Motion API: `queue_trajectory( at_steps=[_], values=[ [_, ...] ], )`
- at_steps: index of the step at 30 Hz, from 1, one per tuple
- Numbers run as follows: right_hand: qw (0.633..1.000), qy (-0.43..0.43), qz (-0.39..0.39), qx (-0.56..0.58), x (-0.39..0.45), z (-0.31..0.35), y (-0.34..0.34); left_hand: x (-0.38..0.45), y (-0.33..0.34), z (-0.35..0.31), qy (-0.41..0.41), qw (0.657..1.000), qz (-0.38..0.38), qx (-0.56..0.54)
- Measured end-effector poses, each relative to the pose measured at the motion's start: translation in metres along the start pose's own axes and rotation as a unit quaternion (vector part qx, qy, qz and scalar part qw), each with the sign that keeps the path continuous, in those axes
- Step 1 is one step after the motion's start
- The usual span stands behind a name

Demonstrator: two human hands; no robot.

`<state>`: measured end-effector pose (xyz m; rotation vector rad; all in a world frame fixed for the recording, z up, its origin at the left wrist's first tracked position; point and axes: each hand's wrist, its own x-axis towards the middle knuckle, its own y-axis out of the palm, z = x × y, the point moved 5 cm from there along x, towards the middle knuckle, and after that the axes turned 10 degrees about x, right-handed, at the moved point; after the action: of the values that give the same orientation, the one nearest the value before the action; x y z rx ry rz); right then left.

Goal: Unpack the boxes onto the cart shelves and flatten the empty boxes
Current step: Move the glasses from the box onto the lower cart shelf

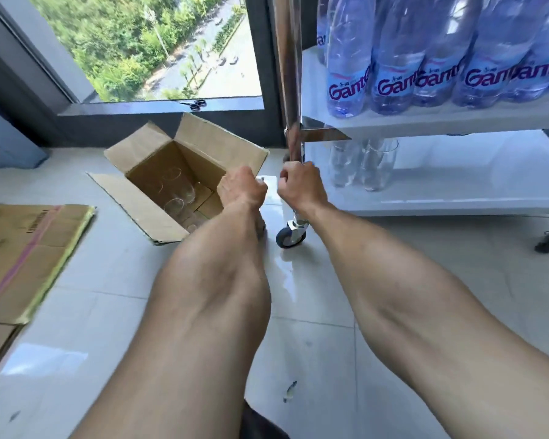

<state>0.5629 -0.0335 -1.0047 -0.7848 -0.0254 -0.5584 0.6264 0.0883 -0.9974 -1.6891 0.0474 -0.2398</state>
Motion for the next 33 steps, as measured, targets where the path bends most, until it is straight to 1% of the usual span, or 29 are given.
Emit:
queue_trajectory(
  at_steps=[4, 8, 15, 19, 22, 28, 31, 33],
  values=[
    [0.999, -0.021, 0.024, 0.009, 0.007, 0.061, 0.044, 0.017, -0.005, 0.051, -0.062, 0.998, 0.027, -0.004],
    [0.999, -0.014, 0.043, -0.001, 0.012, 0.083, 0.090, 0.031, 0.006, 0.087, -0.084, 0.994, 0.065, -0.022],
    [0.992, 0.034, 0.109, -0.057, 0.034, 0.068, 0.159, 0.073, 0.026, 0.143, -0.107, 0.989, 0.103, -0.013],
    [0.977, 0.086, 0.165, -0.106, 0.052, 0.051, 0.196, 0.109, 0.045, 0.170, -0.107, 0.986, 0.127, 0.006],
    [0.966, 0.096, 0.208, -0.123, 0.066, 0.048, 0.221, 0.131, 0.064, 0.187, -0.104, 0.982, 0.158, 0.022],
    [0.947, 0.171, 0.248, -0.106, 0.085, 0.028, 0.279, 0.172, 0.123, 0.211, -0.133, 0.960, 0.235, 0.078],
    [0.932, 0.175, 0.292, -0.123, 0.081, 0.009, 0.308, 0.186, 0.156, 0.217, -0.138, 0.949, 0.254, 0.125],
    [0.925, 0.167, 0.309, -0.143, 0.083, 0.002, 0.319, 0.193, 0.172, 0.218, -0.133, 0.947, 0.249, 0.156]
  ],
)
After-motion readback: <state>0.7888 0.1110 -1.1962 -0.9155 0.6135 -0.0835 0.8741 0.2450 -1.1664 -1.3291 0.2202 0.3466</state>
